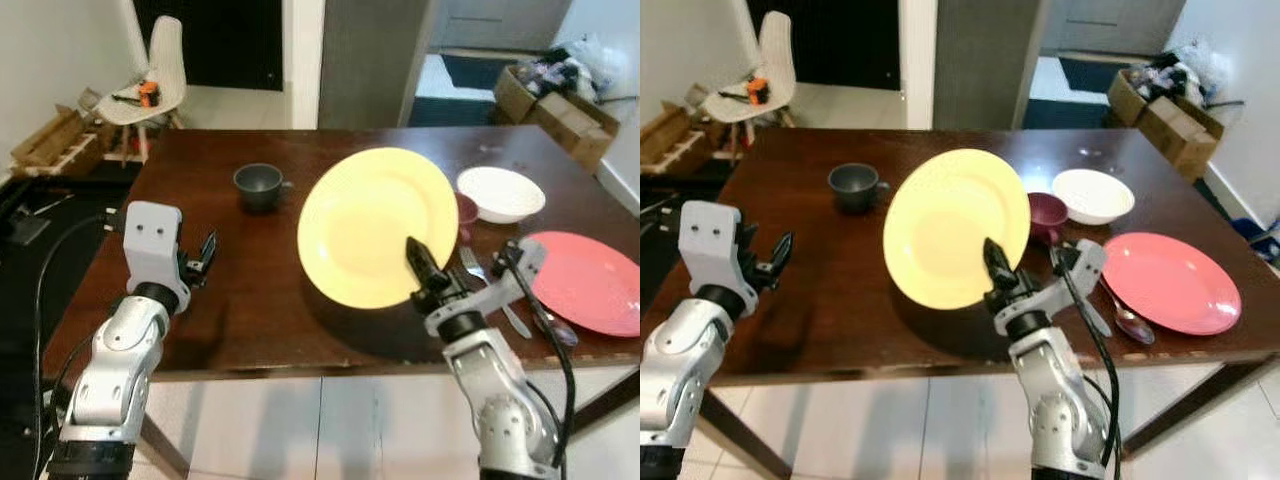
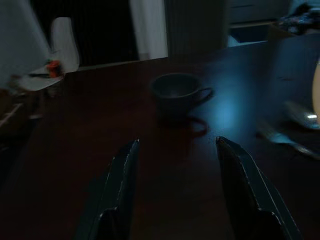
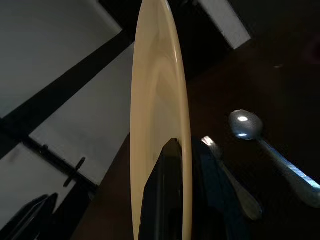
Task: Setting the table
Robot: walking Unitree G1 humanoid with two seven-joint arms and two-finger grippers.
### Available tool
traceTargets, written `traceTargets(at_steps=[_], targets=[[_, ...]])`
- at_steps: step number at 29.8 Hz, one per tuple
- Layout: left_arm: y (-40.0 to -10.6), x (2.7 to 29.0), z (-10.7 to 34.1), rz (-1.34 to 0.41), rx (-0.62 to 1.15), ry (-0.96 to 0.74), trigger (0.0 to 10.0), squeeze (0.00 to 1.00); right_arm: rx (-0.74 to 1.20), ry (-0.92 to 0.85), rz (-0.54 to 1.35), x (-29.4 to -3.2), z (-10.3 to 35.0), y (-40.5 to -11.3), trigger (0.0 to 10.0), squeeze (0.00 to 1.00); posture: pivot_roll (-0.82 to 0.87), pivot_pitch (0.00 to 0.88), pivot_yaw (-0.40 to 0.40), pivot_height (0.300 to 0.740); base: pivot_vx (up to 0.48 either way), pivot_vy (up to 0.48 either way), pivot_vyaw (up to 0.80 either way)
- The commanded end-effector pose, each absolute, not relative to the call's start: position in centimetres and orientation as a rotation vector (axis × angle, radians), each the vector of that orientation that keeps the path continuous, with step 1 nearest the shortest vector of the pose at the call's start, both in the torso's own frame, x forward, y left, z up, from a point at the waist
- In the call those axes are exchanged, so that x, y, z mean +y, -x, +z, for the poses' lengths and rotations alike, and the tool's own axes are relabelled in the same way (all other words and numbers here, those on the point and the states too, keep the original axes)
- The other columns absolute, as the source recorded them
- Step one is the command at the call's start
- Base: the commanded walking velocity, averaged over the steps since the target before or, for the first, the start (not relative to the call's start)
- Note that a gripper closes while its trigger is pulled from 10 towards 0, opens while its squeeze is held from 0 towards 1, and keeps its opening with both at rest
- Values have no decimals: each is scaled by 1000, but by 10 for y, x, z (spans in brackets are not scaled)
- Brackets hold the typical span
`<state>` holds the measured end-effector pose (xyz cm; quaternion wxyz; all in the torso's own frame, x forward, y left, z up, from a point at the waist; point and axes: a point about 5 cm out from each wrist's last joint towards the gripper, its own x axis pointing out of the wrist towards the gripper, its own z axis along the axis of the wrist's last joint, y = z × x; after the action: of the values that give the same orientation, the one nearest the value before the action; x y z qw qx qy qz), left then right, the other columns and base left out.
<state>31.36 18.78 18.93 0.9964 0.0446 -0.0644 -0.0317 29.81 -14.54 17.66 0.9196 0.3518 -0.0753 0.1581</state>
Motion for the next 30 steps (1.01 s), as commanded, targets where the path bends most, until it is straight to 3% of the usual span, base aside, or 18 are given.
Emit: traceTargets(at_steps=[1, 30], targets=[[-314, 186, 184, -67, -111, -90, 10000, 0, -150, -742, 322, -147, 176, -299, 10000, 0, -50, 0, 47, 740, 0, 0, -800], [-316, 173, 180, -88, -103, -70, 10000, 0, -116, -745, 340, -145, 175, -299, 10000, 0, -45, 0, 38, 740, 0, 0, -800]])
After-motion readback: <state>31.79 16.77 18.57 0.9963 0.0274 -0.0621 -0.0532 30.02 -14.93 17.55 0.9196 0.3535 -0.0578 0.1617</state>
